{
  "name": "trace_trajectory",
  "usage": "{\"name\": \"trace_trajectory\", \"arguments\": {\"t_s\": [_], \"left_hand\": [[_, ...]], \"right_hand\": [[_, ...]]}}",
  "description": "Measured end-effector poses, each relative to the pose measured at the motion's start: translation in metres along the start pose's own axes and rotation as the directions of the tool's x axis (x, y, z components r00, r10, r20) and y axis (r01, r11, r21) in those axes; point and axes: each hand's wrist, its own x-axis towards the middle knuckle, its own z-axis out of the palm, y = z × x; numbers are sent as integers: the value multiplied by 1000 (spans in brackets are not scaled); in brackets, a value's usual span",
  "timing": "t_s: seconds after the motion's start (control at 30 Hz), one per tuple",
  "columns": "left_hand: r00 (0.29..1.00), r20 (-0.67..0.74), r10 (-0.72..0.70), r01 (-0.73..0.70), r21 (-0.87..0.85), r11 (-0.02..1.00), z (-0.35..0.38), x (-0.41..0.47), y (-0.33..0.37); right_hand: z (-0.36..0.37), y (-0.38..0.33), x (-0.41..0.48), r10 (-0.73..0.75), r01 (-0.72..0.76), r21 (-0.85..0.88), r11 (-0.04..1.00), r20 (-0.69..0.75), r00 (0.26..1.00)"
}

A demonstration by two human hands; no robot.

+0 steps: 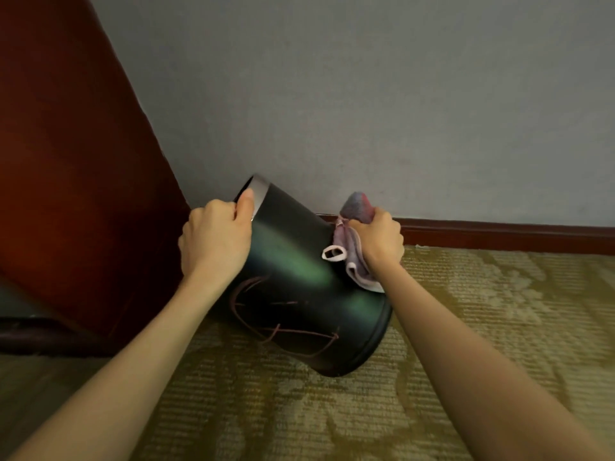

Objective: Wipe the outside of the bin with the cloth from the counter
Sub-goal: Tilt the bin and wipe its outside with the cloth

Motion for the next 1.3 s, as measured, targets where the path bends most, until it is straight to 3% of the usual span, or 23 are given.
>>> {"name": "trace_trajectory", "arguments": {"t_s": [0.13, 0.3, 0.47, 0.7, 0.87, 0.97, 1.07, 1.17, 1.3], "left_hand": [[999, -11, 42, -41, 30, 999, 1, 4, 0], [999, -11, 41, -40, 22, 999, 1, 9, -1], [996, 8, 94, -94, -19, 995, -1, 5, 8], [984, 46, 171, -167, -89, 982, -13, -30, 3], [969, 64, 239, -233, -91, 968, -12, -42, 24], [957, 136, 255, -235, -146, 961, -10, -53, 33], [938, 201, 283, -237, -226, 945, -6, -71, 48], [893, 297, 337, -240, -320, 917, 4, -96, 74], [813, 387, 435, -318, -331, 888, 29, -129, 109]], "right_hand": [[-2, 9, -24, -138, 139, -5, 990, -133, 982], [1, 31, -78, -350, 370, -4, 929, -330, 876], [-7, 39, -69, -341, 376, 81, 923, -280, 897], [-18, 57, -35, -136, 151, 89, 985, -155, 979], [-28, 72, -22, 4, -1, 33, 999, -97, 995], [-35, 88, -23, 65, -61, 87, 994, -51, 997], [-46, 110, -24, 173, -170, 246, 954, 10, 985], [-60, 132, -25, 313, -320, 417, 850, 88, 946], [-85, 162, -29, 414, -396, 543, 741, 95, 905]]}}
